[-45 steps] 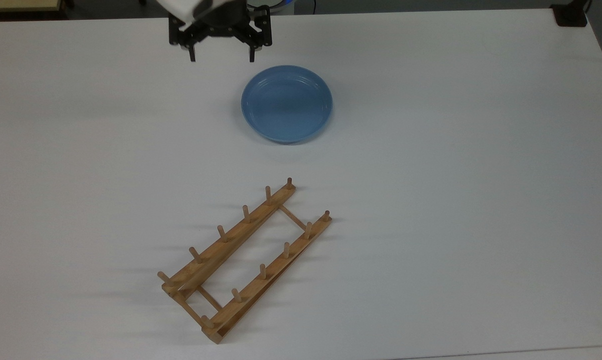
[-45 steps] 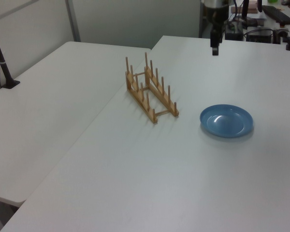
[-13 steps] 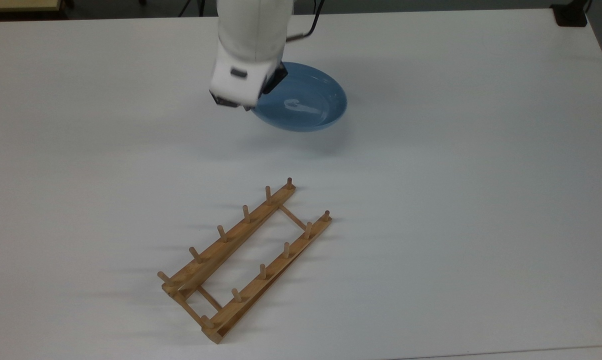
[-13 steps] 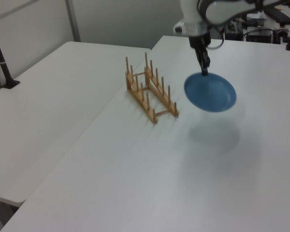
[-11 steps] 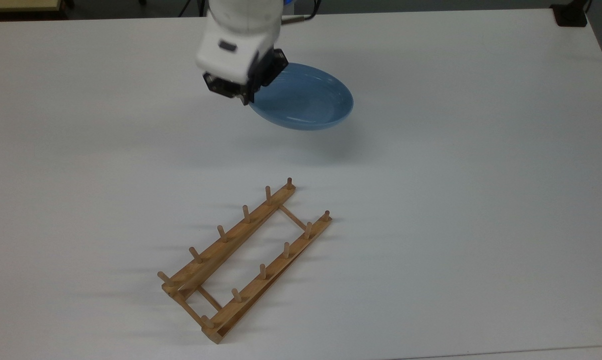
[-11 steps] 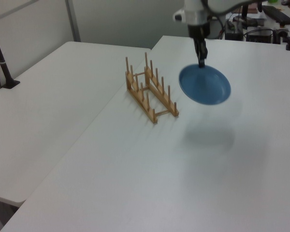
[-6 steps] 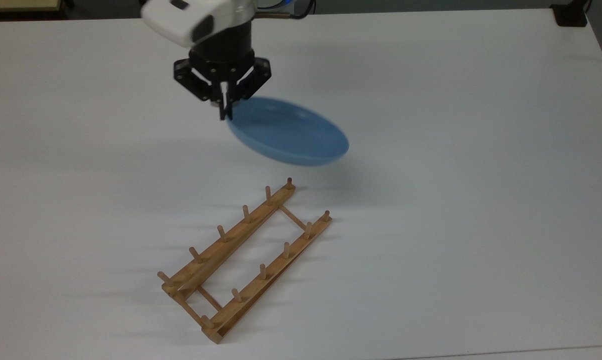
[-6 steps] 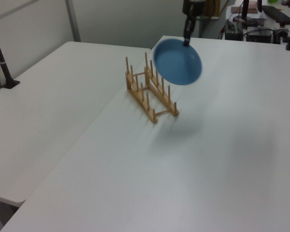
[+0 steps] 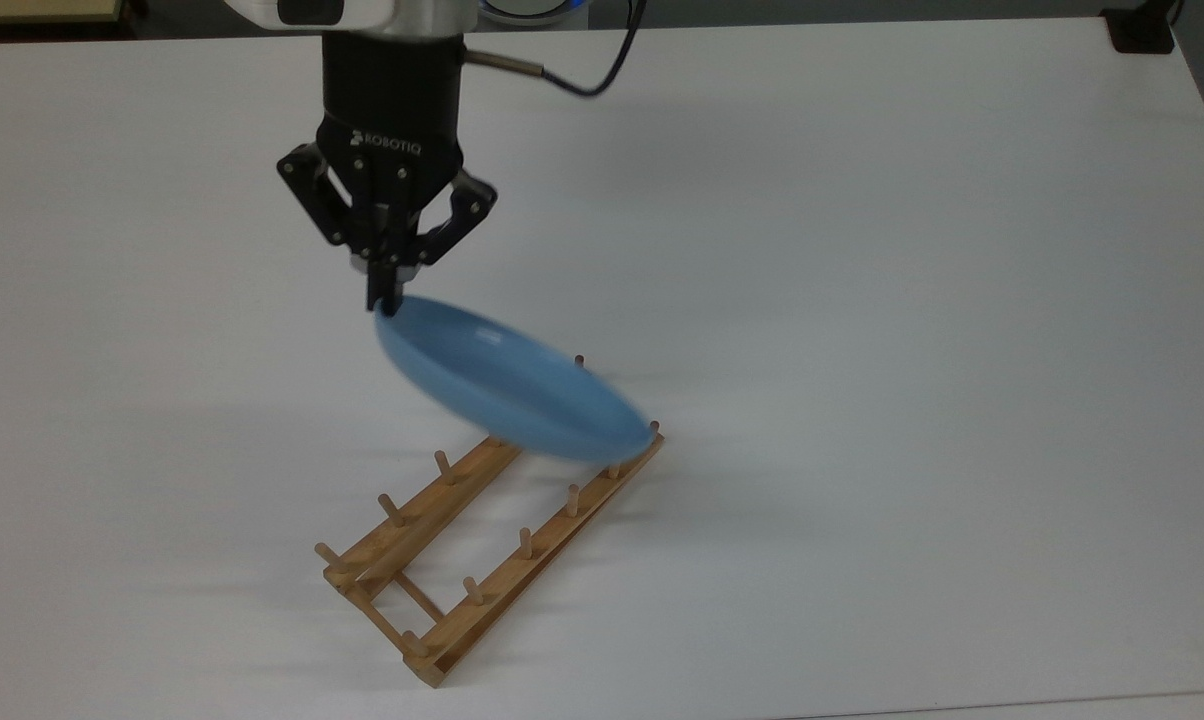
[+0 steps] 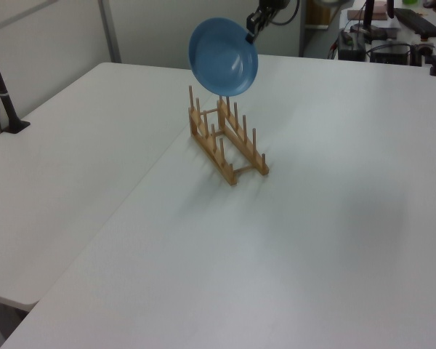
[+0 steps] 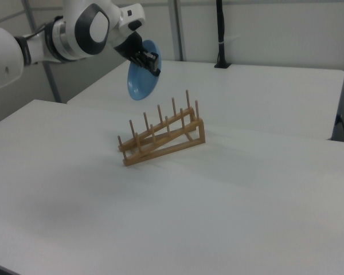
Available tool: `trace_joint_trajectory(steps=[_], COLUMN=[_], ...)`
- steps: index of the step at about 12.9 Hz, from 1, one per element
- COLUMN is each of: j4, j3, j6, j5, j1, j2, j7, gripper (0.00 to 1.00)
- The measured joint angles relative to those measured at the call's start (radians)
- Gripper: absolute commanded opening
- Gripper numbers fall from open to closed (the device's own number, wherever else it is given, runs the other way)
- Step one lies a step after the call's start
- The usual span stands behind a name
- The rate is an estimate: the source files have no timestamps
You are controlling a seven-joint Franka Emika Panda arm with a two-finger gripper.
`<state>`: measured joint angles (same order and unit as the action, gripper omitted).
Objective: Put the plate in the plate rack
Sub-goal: 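Carry the upright plate over the rack and lower it between pegs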
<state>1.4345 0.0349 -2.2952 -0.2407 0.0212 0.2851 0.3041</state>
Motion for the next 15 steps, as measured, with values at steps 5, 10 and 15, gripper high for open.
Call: trace_joint_trajectory(steps=[5, 10, 15], j4=[0.111, 0.122, 0.124], j3=[0.001, 0.002, 0.002], j6=[-0.135, -0.141, -0.141], j5=[-0.311, -0.425, -0.492], j1=[-0.014, -0.024, -0.025], j2=[0.034, 0.050, 0.056], j7=[0.239, 0.310, 0.358], gripper=[0.00, 0.00, 0.00])
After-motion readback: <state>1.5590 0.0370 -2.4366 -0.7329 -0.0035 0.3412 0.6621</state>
